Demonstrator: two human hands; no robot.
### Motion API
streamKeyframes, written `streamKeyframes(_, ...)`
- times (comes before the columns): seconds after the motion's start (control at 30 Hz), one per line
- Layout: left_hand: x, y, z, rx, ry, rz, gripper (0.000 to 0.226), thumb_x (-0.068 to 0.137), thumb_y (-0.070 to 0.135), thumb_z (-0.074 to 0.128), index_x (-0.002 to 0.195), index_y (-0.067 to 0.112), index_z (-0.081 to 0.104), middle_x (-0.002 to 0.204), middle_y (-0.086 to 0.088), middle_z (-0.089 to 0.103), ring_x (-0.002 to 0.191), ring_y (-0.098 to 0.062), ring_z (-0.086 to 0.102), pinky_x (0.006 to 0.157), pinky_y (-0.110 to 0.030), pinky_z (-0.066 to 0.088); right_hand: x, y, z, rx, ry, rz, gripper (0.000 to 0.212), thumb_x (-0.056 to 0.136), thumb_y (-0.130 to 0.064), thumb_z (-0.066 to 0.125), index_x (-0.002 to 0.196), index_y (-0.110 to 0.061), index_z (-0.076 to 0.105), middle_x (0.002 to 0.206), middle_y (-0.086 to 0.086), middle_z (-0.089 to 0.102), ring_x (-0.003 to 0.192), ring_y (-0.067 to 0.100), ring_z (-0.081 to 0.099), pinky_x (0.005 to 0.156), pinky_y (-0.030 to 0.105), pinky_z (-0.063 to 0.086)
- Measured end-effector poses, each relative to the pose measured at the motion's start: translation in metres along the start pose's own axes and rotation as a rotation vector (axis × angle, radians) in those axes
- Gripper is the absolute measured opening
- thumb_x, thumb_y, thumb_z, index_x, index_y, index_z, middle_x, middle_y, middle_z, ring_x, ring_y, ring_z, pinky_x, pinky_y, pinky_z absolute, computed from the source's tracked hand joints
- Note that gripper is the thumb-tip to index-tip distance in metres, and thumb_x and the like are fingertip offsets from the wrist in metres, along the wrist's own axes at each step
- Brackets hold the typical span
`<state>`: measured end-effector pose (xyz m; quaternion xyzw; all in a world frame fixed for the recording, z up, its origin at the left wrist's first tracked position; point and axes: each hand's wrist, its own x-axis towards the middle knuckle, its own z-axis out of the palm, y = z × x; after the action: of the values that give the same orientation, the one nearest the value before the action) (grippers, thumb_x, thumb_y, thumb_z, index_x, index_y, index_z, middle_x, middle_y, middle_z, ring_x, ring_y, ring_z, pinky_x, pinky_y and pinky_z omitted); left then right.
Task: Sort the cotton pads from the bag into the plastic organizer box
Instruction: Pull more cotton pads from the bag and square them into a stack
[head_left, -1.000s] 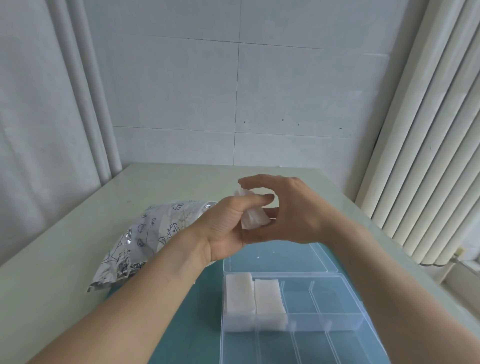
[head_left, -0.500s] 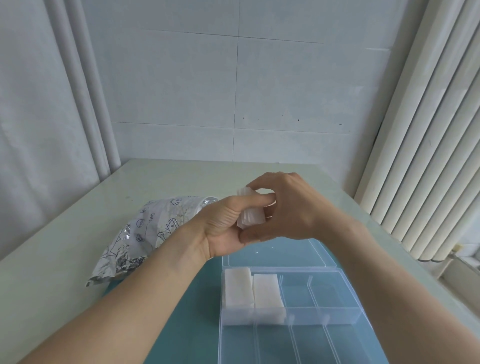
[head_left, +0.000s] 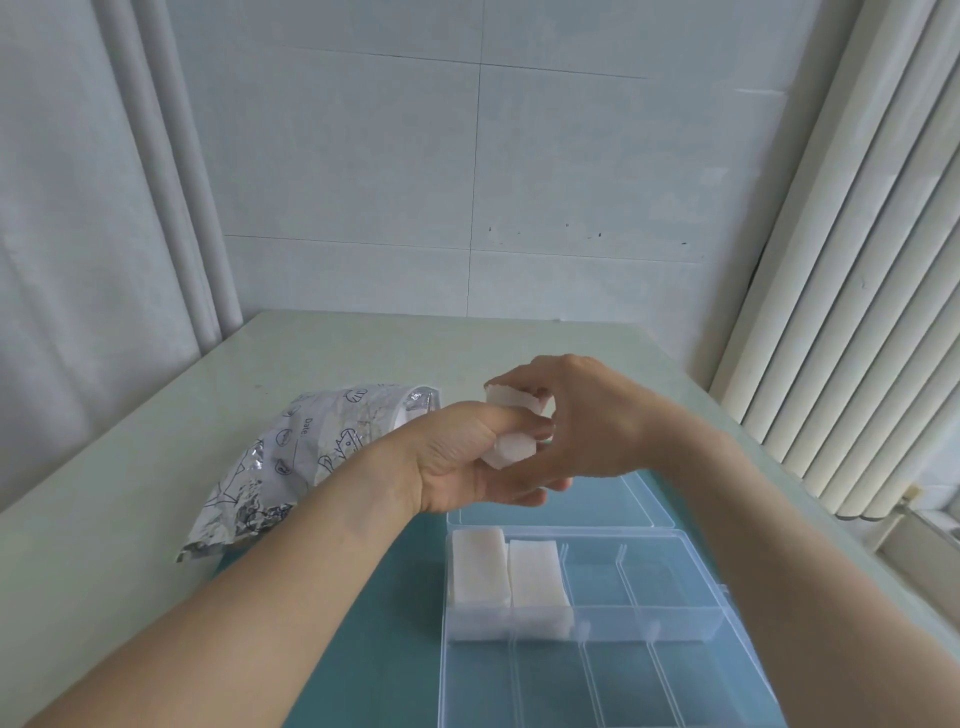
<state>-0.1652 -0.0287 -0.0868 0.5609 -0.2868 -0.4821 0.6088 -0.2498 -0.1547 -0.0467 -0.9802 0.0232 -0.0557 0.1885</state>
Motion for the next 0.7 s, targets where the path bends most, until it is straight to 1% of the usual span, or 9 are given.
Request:
streamKeyframes(0.07,-0.001,0.001,0.001,0.009,-0.057,-0.006,0.017,0.099,0.016,0.054,0.111,0.005,0.061,0.093,-0.015,0.068,0.083,-0.030,0.069,0.073,-0.034,0.058,-0.002,0.007,-0.008,0.095,-0.086,0.010,0.040,0.064,-0.049,0.090,0.095,-0.030,0.071,0.093,-0.009,0.072,0.092,0.015,0.067,0.088,0.044,0.055)
streamKeyframes(0.13,-0.002,0.001,0.002,0.022,-0.094,0.009,0.018,0.097,0.015,0.057,0.108,0.002,0.062,0.094,-0.018,0.070,0.082,-0.028,0.071,0.075,-0.033,0.059,-0.006,0.019,-0.016,0.243,-0.117,0.021,0.029,0.077,-0.044,0.083,0.100,-0.028,0.073,0.096,-0.010,0.074,0.094,0.016,0.069,0.092,0.043,0.055)
streamKeyframes(0.23,-0.007,0.000,0.008,0.041,-0.187,0.008,0.011,0.094,0.005,0.059,0.103,0.001,0.062,0.099,-0.026,0.068,0.088,-0.027,0.072,0.082,-0.031,0.060,-0.015,0.032,-0.023,0.451,-0.140,0.007,0.016,0.091,-0.031,0.073,0.100,-0.018,0.075,0.096,-0.002,0.074,0.085,0.015,0.064,0.081,0.039,0.050)
streamKeyframes(0.3,-0.009,0.000,0.012,0.051,-0.234,-0.005,0.014,0.091,0.004,0.060,0.103,-0.004,0.060,0.100,-0.027,0.068,0.095,-0.031,0.071,0.085,-0.032,0.059,-0.020,0.036,-0.021,0.534,-0.116,0.009,0.020,0.090,-0.031,0.070,0.097,-0.013,0.074,0.094,0.003,0.073,0.083,0.015,0.062,0.079,0.037,0.048)
streamKeyframes(0.47,-0.010,0.001,0.019,0.086,-0.276,-0.021,0.032,0.097,0.000,0.055,0.122,-0.019,0.052,0.110,-0.029,0.063,0.109,-0.042,0.065,0.096,-0.041,0.055,-0.045,0.032,-0.001,0.736,-0.014,0.064,0.023,0.093,-0.024,0.070,0.094,-0.001,0.069,0.082,0.014,0.064,0.074,0.026,0.056,0.074,0.034,0.048)
streamKeyframes(0.53,-0.010,0.000,0.020,0.200,-0.222,-0.037,0.034,0.098,0.006,0.058,0.120,-0.020,0.054,0.111,-0.032,0.064,0.110,-0.042,0.065,0.097,-0.040,0.054,-0.053,0.030,0.005,0.887,0.108,0.121,0.023,0.097,-0.019,0.064,0.099,0.004,0.065,0.089,0.017,0.066,0.078,0.027,0.062,0.077,0.036,0.054)
streamKeyframes(0.6,-0.016,0.002,0.019,0.408,-0.102,-0.016,0.033,0.097,0.015,0.062,0.111,-0.014,0.062,0.109,-0.029,0.068,0.103,-0.037,0.069,0.092,-0.036,0.057,-0.061,0.030,0.005,1.099,0.258,0.276,0.023,0.098,-0.020,0.062,0.106,0.002,0.064,0.099,0.016,0.069,0.085,0.027,0.069,0.078,0.038,0.061)
streamKeyframes(0.63,-0.019,0.005,0.016,0.563,-0.034,0.015,0.030,0.096,0.019,0.064,0.107,-0.008,0.066,0.106,-0.022,0.071,0.098,-0.032,0.071,0.087,-0.033,0.058,-0.063,0.031,0.005,1.167,0.281,0.347,0.024,0.098,-0.020,0.063,0.109,0.001,0.064,0.099,0.015,0.070,0.082,0.025,0.070,0.072,0.035,0.061)
streamKeyframes(0.7,-0.031,0.011,0.009,0.900,0.076,0.084,0.015,0.093,0.020,0.066,0.100,0.008,0.073,0.096,-0.007,0.075,0.090,-0.022,0.072,0.077,-0.031,0.058,-0.069,0.029,0.008,1.144,0.171,0.447,0.023,0.096,-0.019,0.065,0.109,0.000,0.065,0.089,0.012,0.069,0.070,0.020,0.067,0.057,0.025,0.055)
